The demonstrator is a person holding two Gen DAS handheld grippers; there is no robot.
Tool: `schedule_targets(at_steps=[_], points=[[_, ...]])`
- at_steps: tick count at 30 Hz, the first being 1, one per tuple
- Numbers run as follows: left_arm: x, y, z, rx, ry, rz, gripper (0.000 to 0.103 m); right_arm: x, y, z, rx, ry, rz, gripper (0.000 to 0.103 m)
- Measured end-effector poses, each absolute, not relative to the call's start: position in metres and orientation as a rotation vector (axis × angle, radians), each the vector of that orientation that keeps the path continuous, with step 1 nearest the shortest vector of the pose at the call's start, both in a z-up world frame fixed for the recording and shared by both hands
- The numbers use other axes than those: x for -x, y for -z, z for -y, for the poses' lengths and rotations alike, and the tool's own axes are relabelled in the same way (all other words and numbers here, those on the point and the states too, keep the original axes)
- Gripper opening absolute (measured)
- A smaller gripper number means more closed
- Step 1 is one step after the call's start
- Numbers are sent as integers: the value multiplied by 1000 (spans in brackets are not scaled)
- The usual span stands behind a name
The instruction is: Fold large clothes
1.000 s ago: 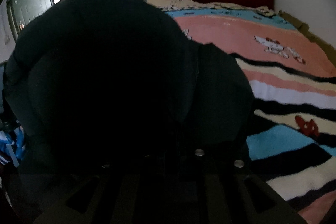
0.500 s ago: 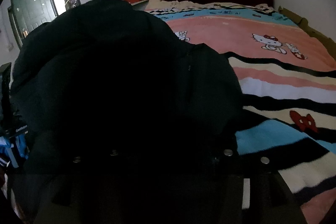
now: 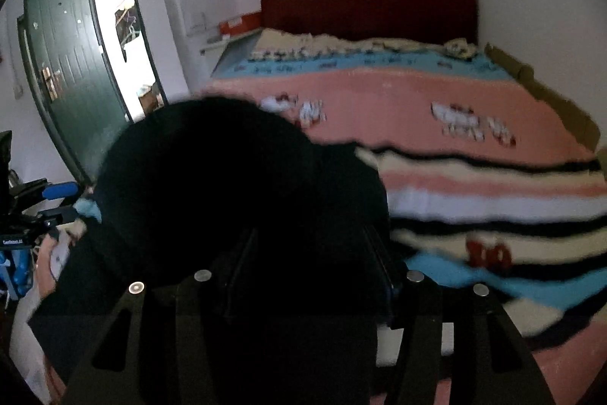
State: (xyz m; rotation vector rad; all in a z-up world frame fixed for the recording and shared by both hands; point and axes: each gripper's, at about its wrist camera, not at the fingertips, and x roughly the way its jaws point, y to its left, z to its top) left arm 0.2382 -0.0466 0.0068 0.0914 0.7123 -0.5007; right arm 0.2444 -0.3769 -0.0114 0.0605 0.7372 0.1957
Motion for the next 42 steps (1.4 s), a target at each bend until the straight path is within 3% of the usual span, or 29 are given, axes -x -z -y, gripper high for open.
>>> schedule_targets(at_steps=[6,13,18,20,23,29,34,42], points=[[-326,-29,74,17,473,-715,61,-314,-31,338,-60,-237,-675,62],[-400,8,90,66,434,-812,61,-392,-7,308,-45,-226,-760,63],[-372,55,84,32,448,-881,61,-388,36,296,-1,-277,-889,63],[-351,74,82,16,450,-887,67,-370,60,290,54,-307,-949,64],[-329,83,87,-54,429,-889,68,-341,78,292,38,-317,-975,64],[-270,60,93,-112,435,-838,67,-290,61,281,73,-327,-973,64],[-226,83,86,-125,410,-843,68,-255,69,275,103,-363,-993,64],[-250,117,91,-113,366,-890,72,-262,106,279,79,-304,-1025,64]])
